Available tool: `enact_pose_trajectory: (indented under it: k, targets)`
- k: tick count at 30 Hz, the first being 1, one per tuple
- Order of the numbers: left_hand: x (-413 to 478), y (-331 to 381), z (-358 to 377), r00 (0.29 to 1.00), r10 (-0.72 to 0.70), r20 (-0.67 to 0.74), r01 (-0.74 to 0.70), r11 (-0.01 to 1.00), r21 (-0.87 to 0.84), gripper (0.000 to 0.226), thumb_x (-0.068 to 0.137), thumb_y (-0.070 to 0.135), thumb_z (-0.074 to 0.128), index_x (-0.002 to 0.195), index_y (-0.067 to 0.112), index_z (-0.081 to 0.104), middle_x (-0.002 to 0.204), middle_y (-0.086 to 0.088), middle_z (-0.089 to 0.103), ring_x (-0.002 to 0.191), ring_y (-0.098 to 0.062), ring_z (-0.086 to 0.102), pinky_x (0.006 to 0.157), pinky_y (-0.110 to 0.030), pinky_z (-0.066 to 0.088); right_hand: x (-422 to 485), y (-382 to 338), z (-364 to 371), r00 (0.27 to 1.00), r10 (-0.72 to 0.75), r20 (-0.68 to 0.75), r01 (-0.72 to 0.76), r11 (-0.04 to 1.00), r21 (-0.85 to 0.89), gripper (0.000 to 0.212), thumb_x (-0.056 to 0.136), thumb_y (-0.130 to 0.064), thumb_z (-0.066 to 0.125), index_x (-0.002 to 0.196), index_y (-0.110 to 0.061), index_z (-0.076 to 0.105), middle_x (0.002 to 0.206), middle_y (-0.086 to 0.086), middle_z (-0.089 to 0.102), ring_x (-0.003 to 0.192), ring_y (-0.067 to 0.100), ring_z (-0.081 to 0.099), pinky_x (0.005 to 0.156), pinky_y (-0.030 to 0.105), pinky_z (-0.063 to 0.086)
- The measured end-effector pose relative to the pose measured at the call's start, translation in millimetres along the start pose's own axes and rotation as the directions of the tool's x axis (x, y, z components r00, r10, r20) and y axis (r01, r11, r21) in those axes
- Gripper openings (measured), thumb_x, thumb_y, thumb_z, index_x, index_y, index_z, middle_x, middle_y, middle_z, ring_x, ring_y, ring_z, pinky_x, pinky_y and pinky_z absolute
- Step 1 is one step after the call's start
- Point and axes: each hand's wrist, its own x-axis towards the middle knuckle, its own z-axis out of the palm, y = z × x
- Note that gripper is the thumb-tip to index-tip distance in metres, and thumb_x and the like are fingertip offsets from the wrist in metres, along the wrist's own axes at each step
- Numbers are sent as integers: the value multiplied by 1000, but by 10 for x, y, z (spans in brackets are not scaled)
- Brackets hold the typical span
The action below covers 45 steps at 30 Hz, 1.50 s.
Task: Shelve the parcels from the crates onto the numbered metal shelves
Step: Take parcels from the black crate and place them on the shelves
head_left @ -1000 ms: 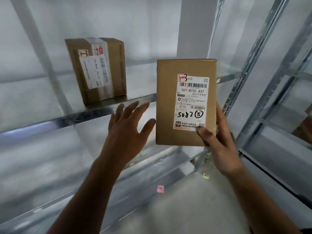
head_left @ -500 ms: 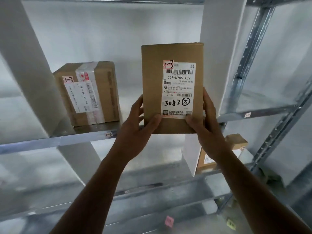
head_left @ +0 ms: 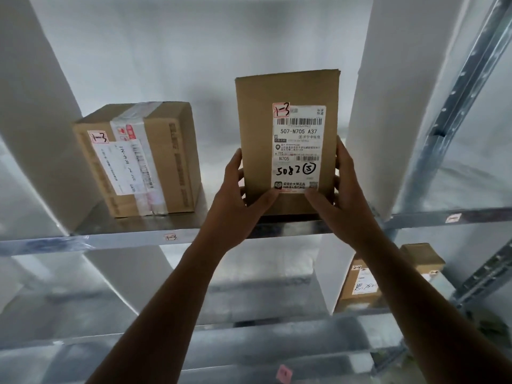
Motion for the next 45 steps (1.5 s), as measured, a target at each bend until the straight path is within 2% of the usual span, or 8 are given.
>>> enact_pose_trajectory:
  k: [8,17,21,26,29,34,41,45]
  targets:
    - [272,-91,-16,998,4,55,-4,1000,6,107,76,49,76,161,36,13,158,6,44,134,-19,57,102,-41,56,113,173,22,995,90,-47,-90,996,5,83,95,-12,74,155,-36,20,139,-37,44,131,-5,54,84,18,58]
    - [413,-172,-40,996,15,91,-18,999,36,113,70,52,79,161,38,13,157,12,43,132,-16,57,97,-28,57,233,205,55,991,107,-75,-106,994,14,91,86,-35,80,154,-39,19,134,-45,44,127,-10,56,82,18,59]
    - [440,-173,-16,997,10,80,-13,999,46,108,72,46,81,159,37,17,159,10,40,135,-19,54,102,-35,56,262,263,85,995,66,-78,-68,997,-26,99,84,-40,78,161,-26,17,143,-32,41,134,-1,54,83,16,58]
    - [470,-237,32,998,-1,63,-3,998,56,103,81,24,86,157,37,17,160,6,38,139,-23,50,107,-48,52,276,310,86,994,81,-70,-86,994,-60,101,76,-43,79,155,-35,17,141,-22,42,127,0,55,80,10,55]
    - [494,-270,45,998,1,68,-6,997,73,104,82,19,86,157,36,16,160,5,38,139,-24,51,107,-49,52,282,358,96,991,106,-77,-113,989,-96,100,78,-31,86,148,-41,16,134,-31,42,116,-11,58,76,7,53]
    - [494,-305,46,998,7,63,-13,996,92,105,82,20,86,157,37,14,159,5,38,136,-21,53,107,-46,53,272,414,91,991,101,-90,-112,985,-133,103,80,-21,88,151,-37,16,145,-10,47,121,2,59,80,12,57]
    - [478,-319,57,999,-5,54,-1,993,118,106,83,25,85,158,37,12,163,6,32,143,-24,45,112,-51,47,237,367,91,988,120,-101,-134,980,-146,98,84,-18,86,151,-40,17,140,-20,46,123,3,56,79,7,54]
    - [408,-294,51,999,-33,10,31,985,172,108,82,34,85,161,35,11,168,9,24,152,-24,31,120,-53,36,156,360,50,987,131,-95,-144,979,-145,95,88,-20,83,159,-31,20,153,-21,41,141,11,48,102,28,56]
